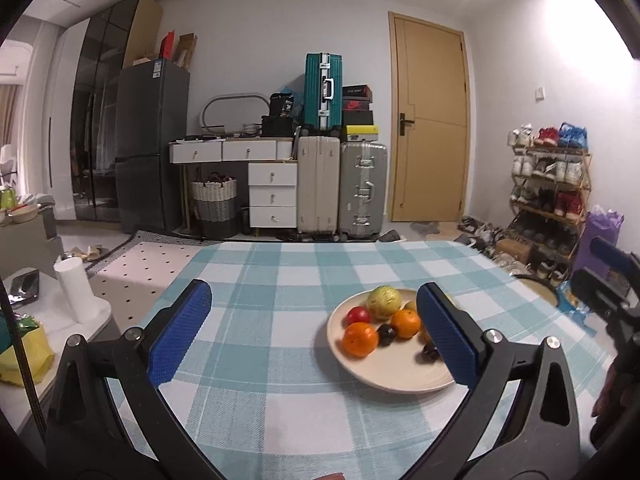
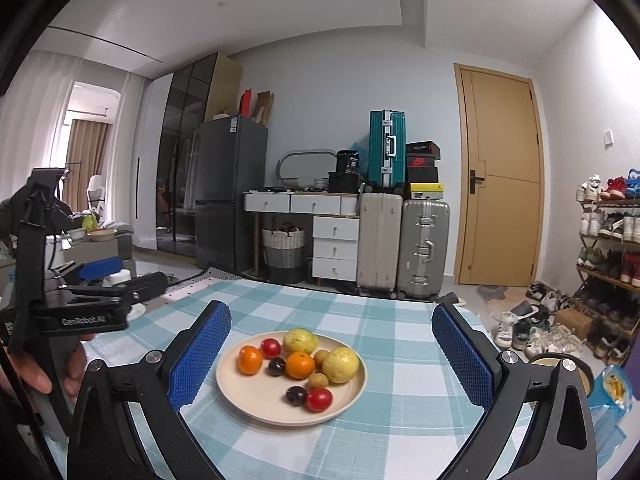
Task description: Organize fruits
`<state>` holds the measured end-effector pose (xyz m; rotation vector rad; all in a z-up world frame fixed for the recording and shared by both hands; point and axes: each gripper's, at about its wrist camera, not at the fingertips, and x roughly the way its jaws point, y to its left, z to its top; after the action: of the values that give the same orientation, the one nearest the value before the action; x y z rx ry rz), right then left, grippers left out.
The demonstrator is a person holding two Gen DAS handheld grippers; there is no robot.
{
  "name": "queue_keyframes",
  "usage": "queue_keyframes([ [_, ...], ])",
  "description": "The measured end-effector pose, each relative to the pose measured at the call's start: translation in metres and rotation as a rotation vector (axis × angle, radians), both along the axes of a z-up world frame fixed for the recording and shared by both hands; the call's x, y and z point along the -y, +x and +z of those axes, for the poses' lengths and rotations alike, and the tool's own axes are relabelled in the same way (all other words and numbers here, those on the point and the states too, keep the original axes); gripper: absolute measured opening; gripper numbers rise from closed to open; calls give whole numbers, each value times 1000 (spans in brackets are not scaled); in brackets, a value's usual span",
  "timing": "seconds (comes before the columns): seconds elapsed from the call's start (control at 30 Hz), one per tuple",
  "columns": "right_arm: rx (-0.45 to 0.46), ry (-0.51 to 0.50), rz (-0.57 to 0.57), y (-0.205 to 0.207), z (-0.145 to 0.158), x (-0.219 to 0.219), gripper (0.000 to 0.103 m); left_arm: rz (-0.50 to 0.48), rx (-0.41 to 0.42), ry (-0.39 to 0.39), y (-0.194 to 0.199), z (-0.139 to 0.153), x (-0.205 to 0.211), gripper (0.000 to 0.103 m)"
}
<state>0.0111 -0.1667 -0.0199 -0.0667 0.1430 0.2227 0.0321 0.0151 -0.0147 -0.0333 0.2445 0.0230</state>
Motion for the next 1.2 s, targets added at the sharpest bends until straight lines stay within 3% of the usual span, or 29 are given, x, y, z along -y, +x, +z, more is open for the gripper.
queue_keyframes([
  [0.53, -89, 12, 1, 9, -31, 10, 103, 12, -30, 5, 17, -41, -3, 103],
  [0.9, -174, 13, -3, 19, -42, 12, 103, -4, -59, -9, 27, -46, -5, 103],
  [1.2, -168, 14, -3, 18, -42, 16, 103, -10, -47, 19, 28, -47, 0, 103],
])
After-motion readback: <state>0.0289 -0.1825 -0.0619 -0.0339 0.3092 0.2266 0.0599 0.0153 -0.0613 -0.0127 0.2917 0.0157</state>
